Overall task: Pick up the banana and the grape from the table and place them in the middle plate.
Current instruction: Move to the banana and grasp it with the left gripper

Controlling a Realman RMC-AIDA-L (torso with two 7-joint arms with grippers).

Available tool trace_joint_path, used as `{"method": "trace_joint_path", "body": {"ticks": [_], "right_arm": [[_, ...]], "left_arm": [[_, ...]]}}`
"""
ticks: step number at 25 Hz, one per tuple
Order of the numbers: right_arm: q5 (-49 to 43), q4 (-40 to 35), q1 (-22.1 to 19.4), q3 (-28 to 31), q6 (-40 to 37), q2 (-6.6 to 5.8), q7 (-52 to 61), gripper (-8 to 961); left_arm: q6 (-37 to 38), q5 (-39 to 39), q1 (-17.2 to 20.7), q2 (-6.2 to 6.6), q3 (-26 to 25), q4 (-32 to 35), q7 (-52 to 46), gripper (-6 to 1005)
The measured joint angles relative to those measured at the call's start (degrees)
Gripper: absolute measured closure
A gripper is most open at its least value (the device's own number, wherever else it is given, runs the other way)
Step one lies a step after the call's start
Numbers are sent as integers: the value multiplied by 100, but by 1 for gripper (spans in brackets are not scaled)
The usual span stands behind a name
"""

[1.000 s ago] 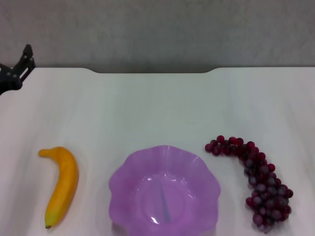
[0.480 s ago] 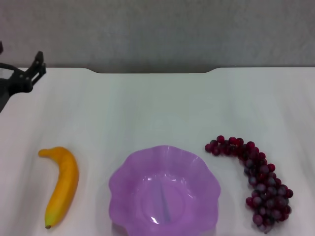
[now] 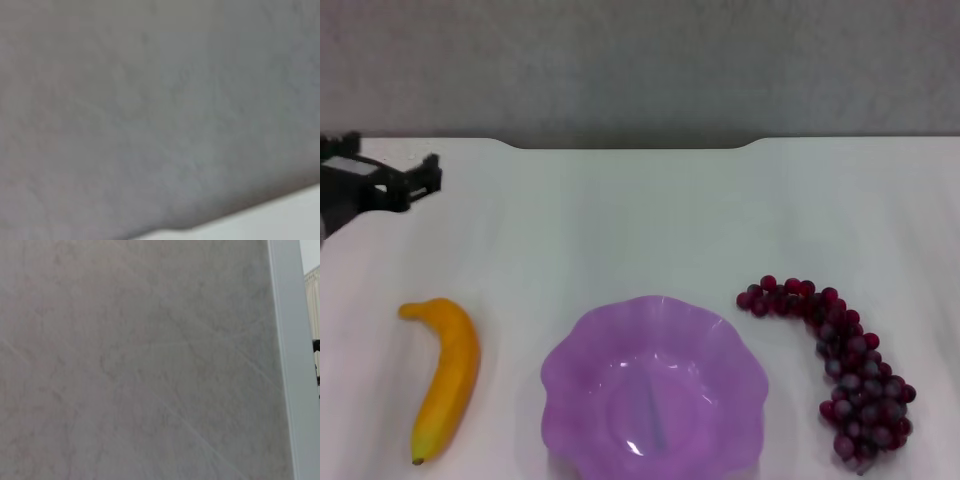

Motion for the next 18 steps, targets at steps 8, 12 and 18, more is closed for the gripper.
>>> {"method": "trace_joint_path", "body": {"ticks": [8,12,18], "right_arm": [[-9,-41,-6,13,3,0,-3,296],[-10,-51,-5,13,2,0,-4,297],[-10,-94,-12,12,0,0,-4,298]], "left_arm": [[-2682,43,-937,-2,-193,-265,-405,123],[-3413,43,-1396,2,-225,-23,-580,123],[-3846,42,-1858,-3,-226,617,-856,124]]}}
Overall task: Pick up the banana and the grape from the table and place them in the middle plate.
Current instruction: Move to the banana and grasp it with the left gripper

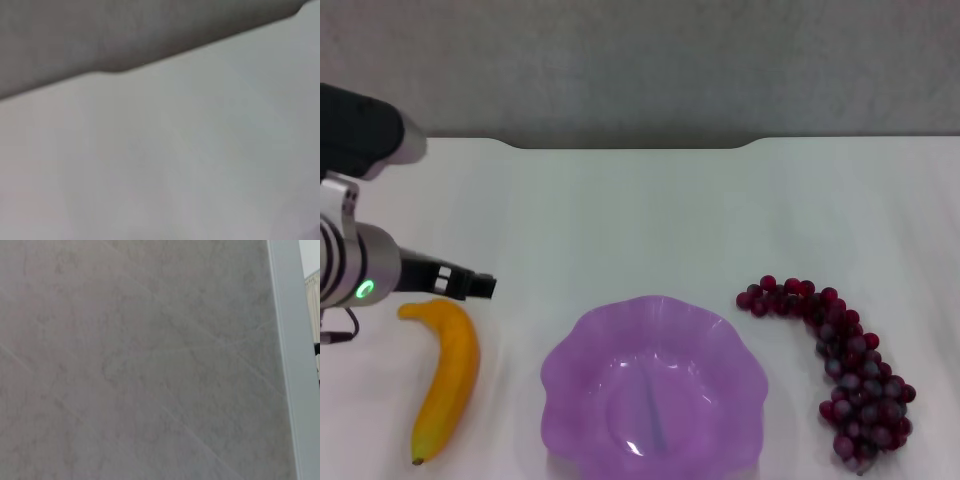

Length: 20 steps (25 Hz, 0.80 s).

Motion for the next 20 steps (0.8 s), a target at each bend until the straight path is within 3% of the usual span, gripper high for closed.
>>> {"method": "trace_joint_path", "body": {"ticks": [6,20], "right_arm": [[1,-10,-6,1,-5,0,0,299],[1,-13,-20,-17,-41,0,0,301]], "left_arm": [[-262,0,-472,15,-35,832,-354,125],[-391,-43,-988,0,-26,1925,-430,124]]}}
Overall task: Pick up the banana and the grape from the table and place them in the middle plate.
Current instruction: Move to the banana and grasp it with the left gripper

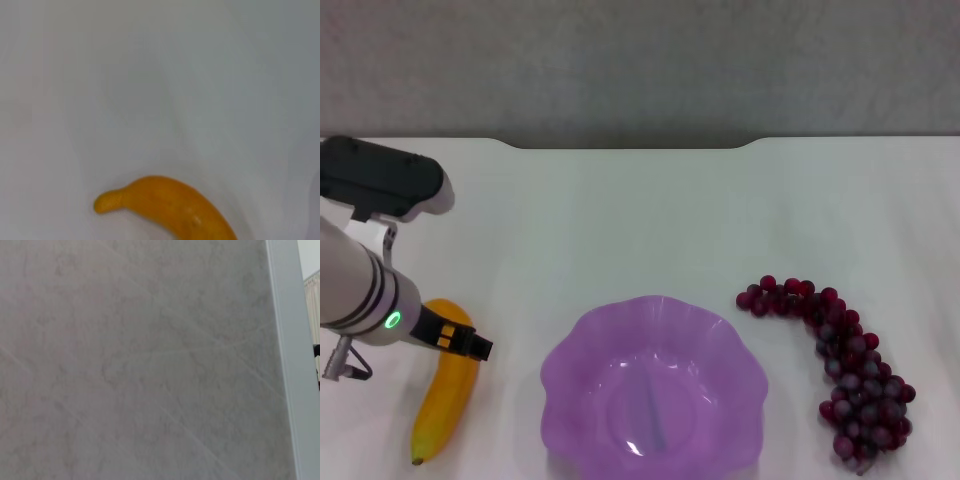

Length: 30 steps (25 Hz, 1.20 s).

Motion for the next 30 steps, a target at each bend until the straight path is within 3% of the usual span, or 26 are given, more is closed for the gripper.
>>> {"method": "trace_joint_path", "body": {"ticks": [17,30], "right_arm": [[-10,-14,21,1,9,0,0,304],[-9,-66,9,7,40,0,0,306]], "left_arm": [[423,-87,-676,-17,92,1648,-44,123],[429,-89,-843,-18,92,1945,-94,188]]}}
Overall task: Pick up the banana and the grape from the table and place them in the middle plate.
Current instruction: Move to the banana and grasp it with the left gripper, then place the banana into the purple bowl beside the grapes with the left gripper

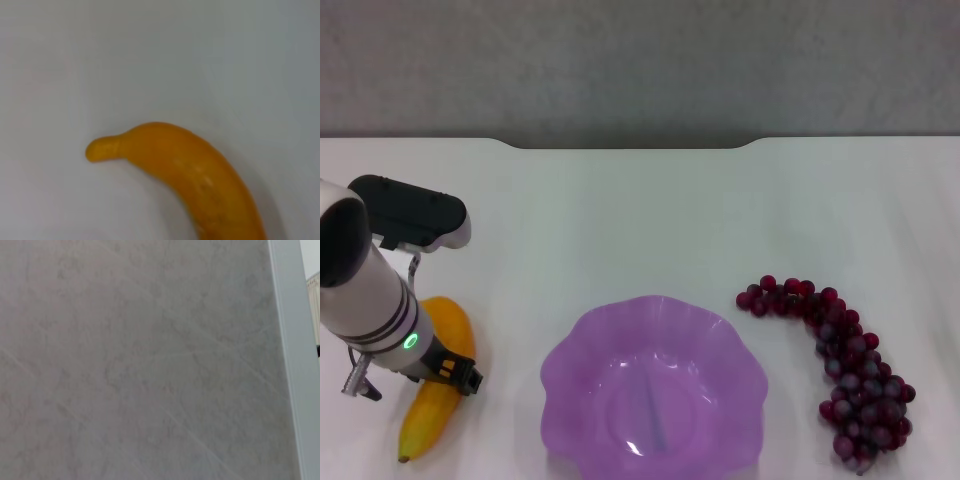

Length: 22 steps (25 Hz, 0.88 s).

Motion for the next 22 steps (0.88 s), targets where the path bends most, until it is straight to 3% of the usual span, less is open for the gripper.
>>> {"method": "trace_joint_path", "body": {"ticks": [9,10,12,22], "right_arm": [[0,5,0,4,4,0,-5,308],[0,12,-1,4,4,0,-5,308],[1,20,-1,3,4,0,-6,308],[0,10,-52,10,4,0,-9,310]], "left_arm": [[67,19,59,0,96,-109,117,341],[80,31,88,1,133,-170,125,396],[116,72,253,10,188,-536,137,507],[178,142,1007,55,-181,-2683,706,504]]}}
